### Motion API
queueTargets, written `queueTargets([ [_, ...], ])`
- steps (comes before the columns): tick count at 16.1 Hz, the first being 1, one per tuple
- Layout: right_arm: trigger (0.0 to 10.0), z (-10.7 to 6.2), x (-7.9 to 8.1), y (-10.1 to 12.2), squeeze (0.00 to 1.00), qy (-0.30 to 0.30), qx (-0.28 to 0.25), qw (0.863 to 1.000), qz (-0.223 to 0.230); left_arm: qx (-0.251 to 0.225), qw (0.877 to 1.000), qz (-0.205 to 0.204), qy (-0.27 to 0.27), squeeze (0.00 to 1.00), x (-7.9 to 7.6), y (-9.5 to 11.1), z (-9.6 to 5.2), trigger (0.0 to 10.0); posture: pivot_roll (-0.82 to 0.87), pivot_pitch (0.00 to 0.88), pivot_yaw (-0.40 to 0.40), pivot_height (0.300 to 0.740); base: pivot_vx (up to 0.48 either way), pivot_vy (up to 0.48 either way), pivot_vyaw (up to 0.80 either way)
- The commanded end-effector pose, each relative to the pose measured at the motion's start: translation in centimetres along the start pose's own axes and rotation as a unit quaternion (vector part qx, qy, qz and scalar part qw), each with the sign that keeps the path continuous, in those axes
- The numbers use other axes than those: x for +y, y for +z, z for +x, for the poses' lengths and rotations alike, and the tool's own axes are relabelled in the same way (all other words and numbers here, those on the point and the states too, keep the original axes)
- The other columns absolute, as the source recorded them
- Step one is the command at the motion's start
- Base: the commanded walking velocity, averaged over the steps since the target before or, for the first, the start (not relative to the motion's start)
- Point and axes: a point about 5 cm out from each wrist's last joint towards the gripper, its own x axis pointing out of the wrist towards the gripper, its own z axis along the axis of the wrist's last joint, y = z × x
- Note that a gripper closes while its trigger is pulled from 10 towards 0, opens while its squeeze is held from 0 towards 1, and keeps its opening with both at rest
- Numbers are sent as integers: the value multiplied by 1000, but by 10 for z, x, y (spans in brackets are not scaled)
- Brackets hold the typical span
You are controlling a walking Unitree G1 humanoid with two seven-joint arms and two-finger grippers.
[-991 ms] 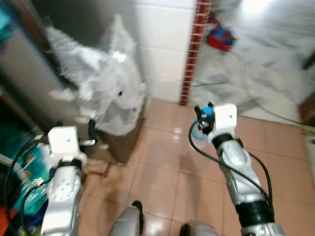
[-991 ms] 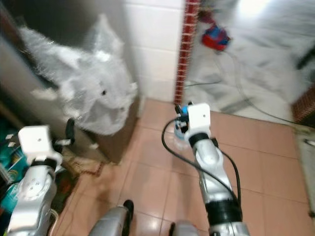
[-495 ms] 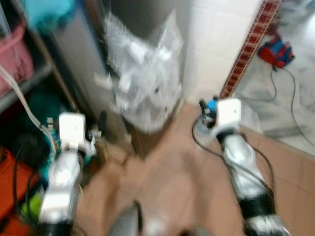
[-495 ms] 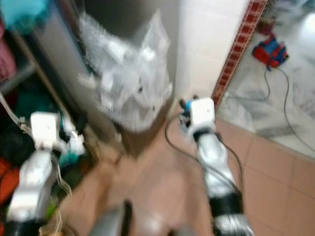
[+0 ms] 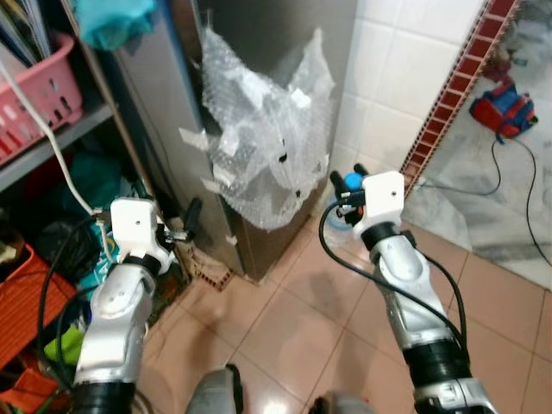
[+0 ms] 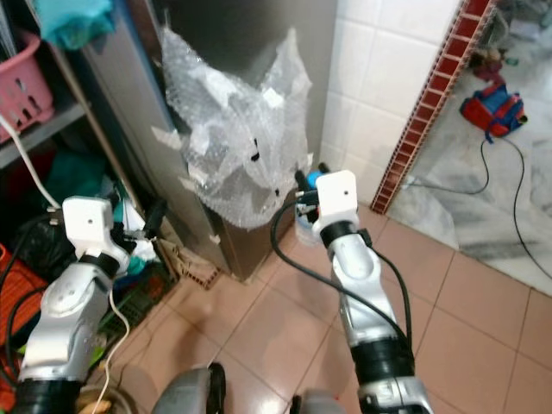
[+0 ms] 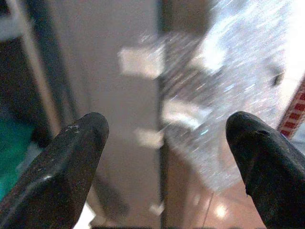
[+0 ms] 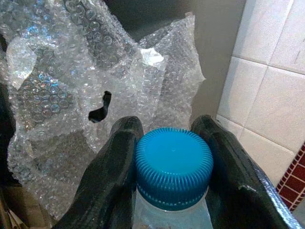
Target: Restocking fridge
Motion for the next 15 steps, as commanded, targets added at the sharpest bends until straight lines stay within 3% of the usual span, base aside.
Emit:
queueTargets([
  [1, 10000, -4, 4, 4, 0, 4, -12, 1000, 2, 17, 1000, 6, -13, 0, -5, -2, -9, 10000, 43, 99, 20, 740, 0, 0, 0],
  [3, 10000, -8, 6, 3, 0, 8, -12, 1000, 2, 14, 1000, 4, -3, 0, -3, -2, -20, 10000, 42, 86, 12, 740, 0, 0, 0],
  [7, 10000, 1, 3, 5, 0, 1, -11, 1000, 12, -18, 999, -1, 46, 0, 8, 8, -16, 10000, 38, 86, 5, 740, 0, 0, 0],
  [12, 10000, 2, -1, 6, 0, 2, -11, 1000, 4, -28, 999, -4, 45, 0, -2, 10, -9, 10000, 29, 97, 7, 740, 223, 0, 0],
  [15, 10000, -3, 9, 5, 0, 28, -8, 1000, 9, -32, 999, -6, 44, 0, -6, 11, -10, 10000, 29, 106, 9, 740, 338, 0, 0],
])
